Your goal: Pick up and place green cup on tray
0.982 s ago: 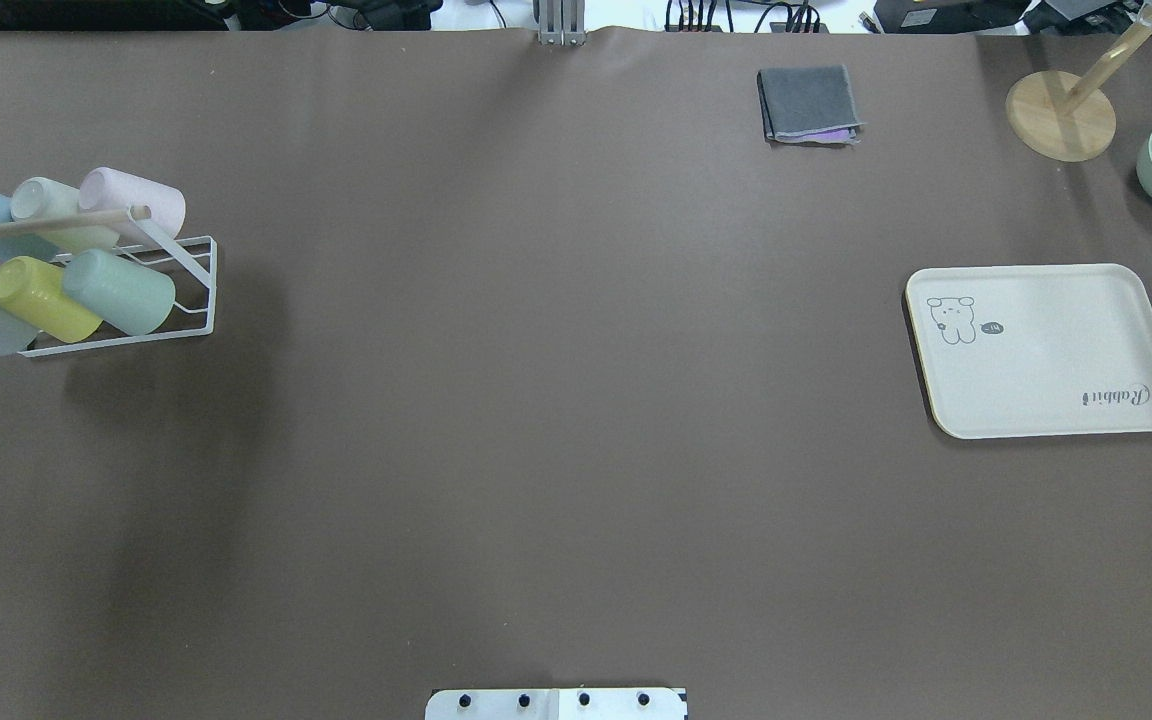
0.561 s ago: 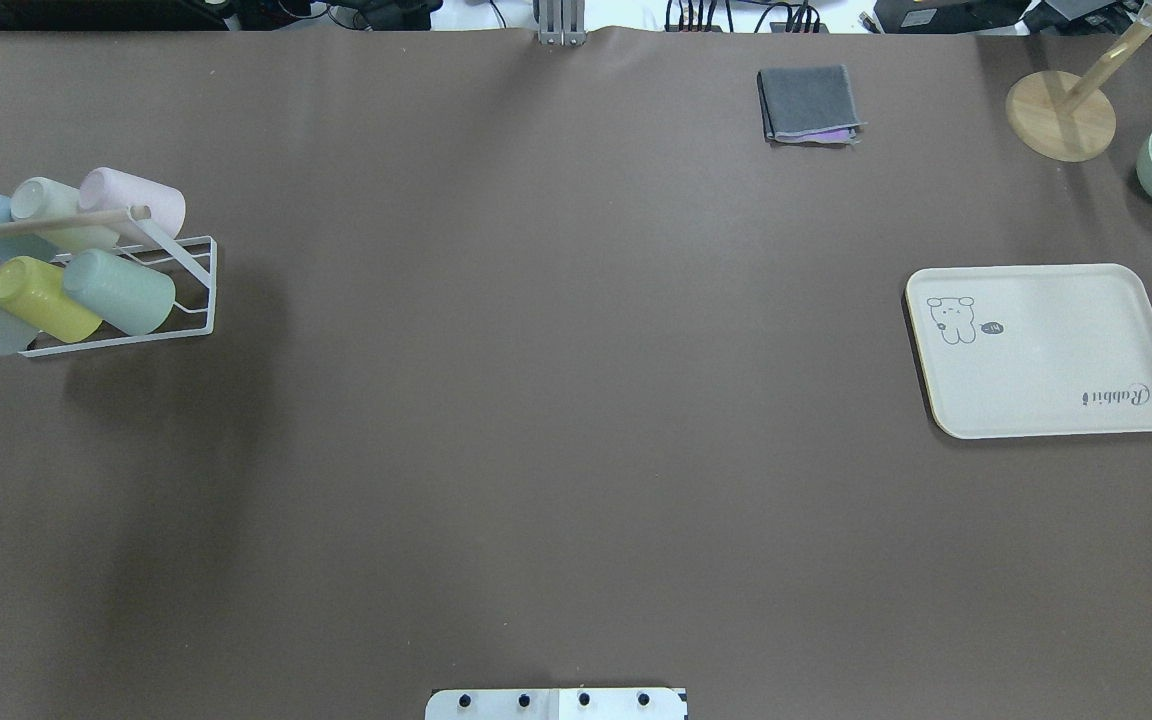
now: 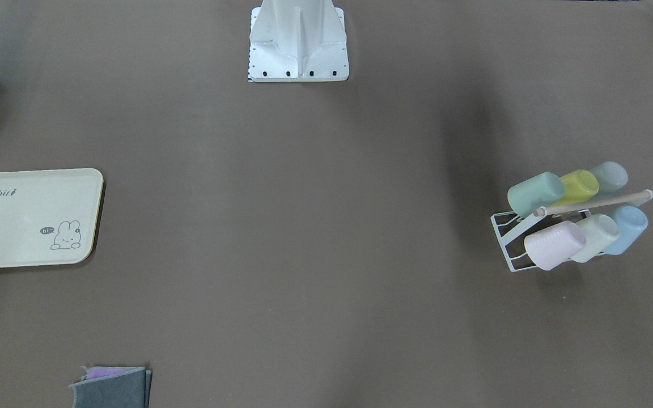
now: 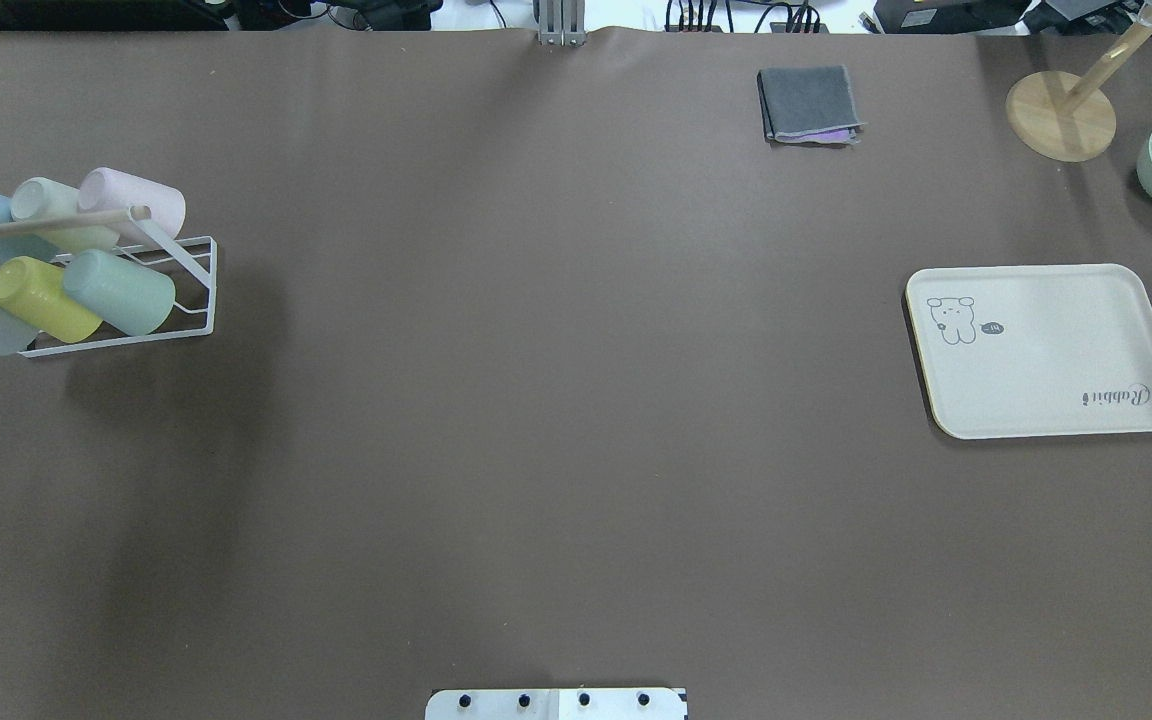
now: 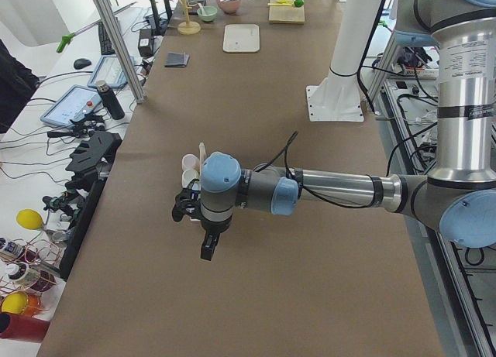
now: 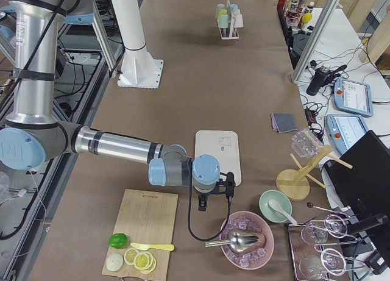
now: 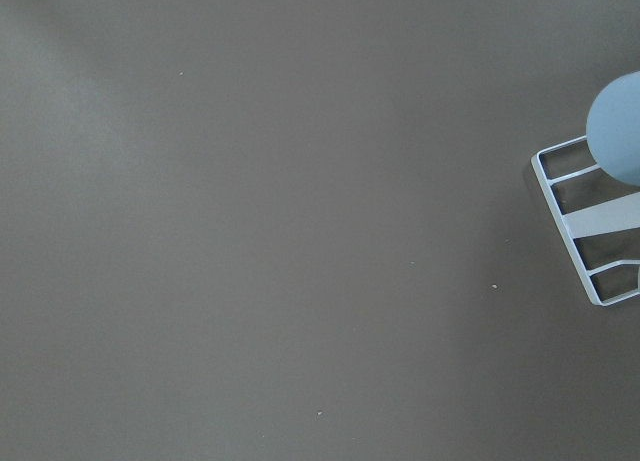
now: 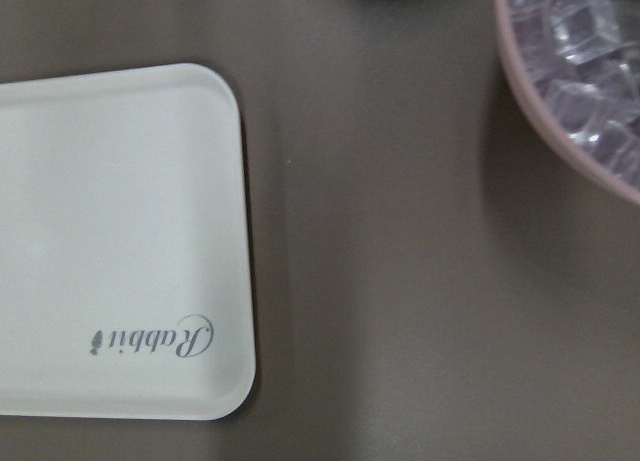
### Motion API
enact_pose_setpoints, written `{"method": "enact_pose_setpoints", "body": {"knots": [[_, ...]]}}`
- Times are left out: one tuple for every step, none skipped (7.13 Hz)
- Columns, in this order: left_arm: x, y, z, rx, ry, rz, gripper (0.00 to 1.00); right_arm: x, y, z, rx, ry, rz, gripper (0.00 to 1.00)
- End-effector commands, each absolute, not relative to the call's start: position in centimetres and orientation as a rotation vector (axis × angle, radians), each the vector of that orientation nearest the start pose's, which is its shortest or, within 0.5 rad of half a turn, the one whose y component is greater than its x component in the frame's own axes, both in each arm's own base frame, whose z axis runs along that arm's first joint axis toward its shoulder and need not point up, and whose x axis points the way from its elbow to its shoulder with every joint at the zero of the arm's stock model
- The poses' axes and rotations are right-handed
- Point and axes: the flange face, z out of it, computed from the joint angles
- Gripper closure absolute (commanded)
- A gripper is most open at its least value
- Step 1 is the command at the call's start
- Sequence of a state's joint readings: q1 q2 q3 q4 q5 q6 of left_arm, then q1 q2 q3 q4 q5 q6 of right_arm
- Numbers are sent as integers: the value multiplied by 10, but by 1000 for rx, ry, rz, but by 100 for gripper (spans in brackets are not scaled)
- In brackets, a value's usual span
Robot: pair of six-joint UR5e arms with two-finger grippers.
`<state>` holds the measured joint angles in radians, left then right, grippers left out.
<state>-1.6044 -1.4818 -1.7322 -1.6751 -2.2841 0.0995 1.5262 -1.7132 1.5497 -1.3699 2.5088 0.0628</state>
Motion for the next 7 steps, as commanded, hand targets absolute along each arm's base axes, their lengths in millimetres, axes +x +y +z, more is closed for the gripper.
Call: {"method": "enact_pose_setpoints", "body": {"knots": [[-84,-462,614,216,699,123,2,0,-453,718,-44,-974,-60,0],[-84,-462,615,211,699,122,2,-5,-457,741,-5,-977,-75,0],[-87,-464,614,209,699,117,2,-14,-461,753,18,-982,-43,0],[-87,-461,616,204,699,113,2,-27,-477,754,35,-979,-30,0],[-87,-461,616,206,699,114,2,-33,-507,750,40,-979,-27,0],[-87,-461,616,206,699,114,2,-36,-528,742,54,-975,-31,0],[-88,-461,615,207,699,113,2,-40,-535,736,50,-974,-16,0]]}}
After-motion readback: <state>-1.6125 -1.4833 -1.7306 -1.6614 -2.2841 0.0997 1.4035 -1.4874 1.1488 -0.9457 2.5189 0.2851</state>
